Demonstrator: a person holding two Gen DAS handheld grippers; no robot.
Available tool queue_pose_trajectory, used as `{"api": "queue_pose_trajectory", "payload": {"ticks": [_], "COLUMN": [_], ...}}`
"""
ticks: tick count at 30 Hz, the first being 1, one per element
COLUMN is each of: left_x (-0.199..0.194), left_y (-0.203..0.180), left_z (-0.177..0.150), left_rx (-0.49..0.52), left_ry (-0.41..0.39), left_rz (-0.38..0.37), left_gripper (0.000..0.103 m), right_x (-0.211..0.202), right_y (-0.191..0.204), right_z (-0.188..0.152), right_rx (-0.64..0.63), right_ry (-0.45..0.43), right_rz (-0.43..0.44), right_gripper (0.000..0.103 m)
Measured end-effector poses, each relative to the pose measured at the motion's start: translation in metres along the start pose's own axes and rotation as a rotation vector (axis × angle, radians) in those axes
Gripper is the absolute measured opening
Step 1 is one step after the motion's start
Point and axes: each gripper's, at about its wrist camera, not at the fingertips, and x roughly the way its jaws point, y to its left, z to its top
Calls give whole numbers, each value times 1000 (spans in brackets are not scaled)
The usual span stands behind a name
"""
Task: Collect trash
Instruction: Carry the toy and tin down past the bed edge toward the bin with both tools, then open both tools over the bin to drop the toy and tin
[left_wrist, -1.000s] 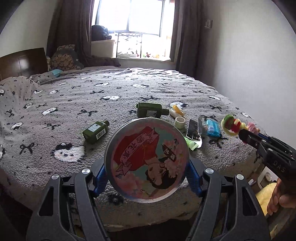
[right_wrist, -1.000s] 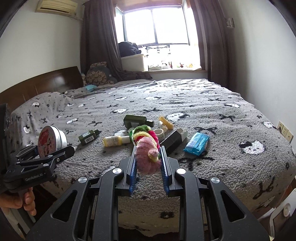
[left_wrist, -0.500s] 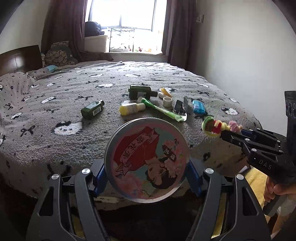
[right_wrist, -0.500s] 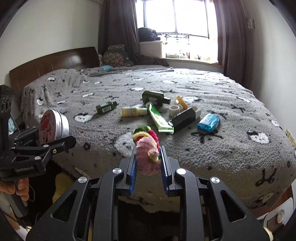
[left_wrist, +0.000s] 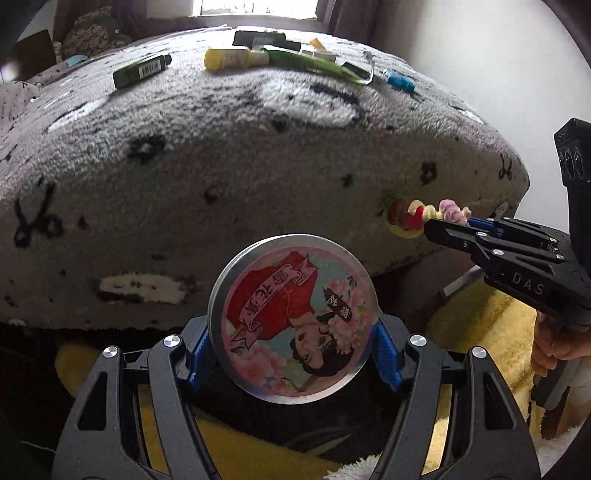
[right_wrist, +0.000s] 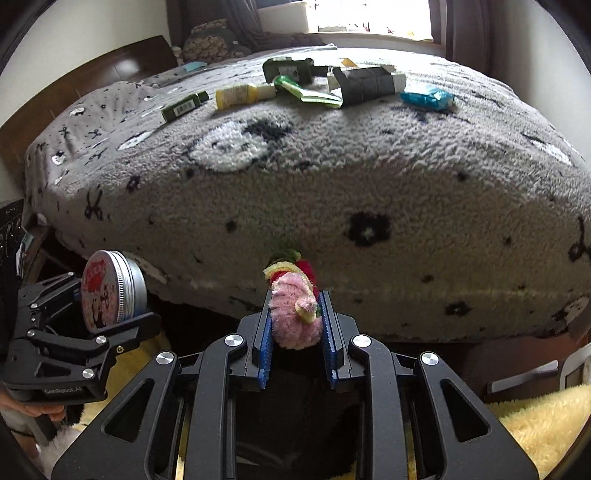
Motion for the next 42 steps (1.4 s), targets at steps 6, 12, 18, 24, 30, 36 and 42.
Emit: {"api": "queue_pose_trajectory", "payload": {"ticks": [6,12,18,24,30,36,42], "left_x": [35,65,90,102,105,90,55], "left_y": [9,16,20,23,22,21,24], "left_z": [-16,-28,-32,-35,-41,-34,-21], "left_rx": [-27,-40,-46,-56,-60,-53,-31], "left_ry": [102,202,284,323,314,266,169], "left_rz": [-23,-64,-83,-74,-63,-34,12], "left_gripper": [66,66,66,67,77,80,80], "right_x": [29,55,76,88,86,68,42], "right_y": [-4,-5,-3,5,2,-6,-11], "right_z": [-11,-22,-27,-28,-28,-22,-13], "right_rx": [31,54,53,31,46,48,45], "right_ry": [110,207,287,318,305,258,177], "right_rz": [13,34,50,76,65,38,-17], "right_gripper": [24,24,24,26,45,50,59]}}
